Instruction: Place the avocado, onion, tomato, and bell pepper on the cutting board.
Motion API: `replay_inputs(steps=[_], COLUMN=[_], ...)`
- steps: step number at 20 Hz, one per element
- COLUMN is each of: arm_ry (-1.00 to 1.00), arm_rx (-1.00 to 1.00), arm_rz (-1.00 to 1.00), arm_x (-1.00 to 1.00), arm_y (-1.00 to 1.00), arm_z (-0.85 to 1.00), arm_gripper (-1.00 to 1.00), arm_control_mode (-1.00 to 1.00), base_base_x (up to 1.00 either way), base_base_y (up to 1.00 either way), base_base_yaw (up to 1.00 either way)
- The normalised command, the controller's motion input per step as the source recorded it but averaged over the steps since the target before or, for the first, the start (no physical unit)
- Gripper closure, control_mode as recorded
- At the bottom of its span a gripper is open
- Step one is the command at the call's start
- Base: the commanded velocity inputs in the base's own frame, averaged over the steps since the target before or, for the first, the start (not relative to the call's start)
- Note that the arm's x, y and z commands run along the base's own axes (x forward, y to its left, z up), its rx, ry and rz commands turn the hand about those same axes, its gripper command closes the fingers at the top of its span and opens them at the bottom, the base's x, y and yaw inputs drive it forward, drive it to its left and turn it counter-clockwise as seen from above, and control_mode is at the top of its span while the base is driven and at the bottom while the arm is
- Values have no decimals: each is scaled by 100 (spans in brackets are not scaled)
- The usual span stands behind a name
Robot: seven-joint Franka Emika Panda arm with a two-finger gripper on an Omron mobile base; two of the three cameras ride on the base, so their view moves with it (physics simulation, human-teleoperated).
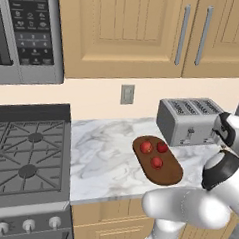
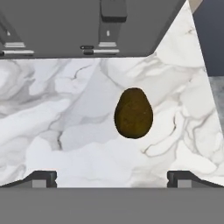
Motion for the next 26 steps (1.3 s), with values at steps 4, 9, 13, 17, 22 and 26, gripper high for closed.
replay_inputs(steps=[4,9,13,17,22,26], arm_ry=[6,2,0,0,0,0], arm_rx=[0,0,0,0,1,0], arm_rz=[0,0,0,0,0,0], arm_x=[9,8,11,6,0,4], arm_y=[-21,-15,-5,0,-2,-3], arm_z=[-32,-25,-12,-15,-18,-20], arm_gripper=[-100,-100,-100,-100,-100,-100], arm_control_mode=[-100,-100,-100,-100,-100,-100], base_base_x=[0,0,0,0,0,0], base_base_y=[0,0,0,0,0,0], base_base_yaw=[0,0,0,0,0,0])
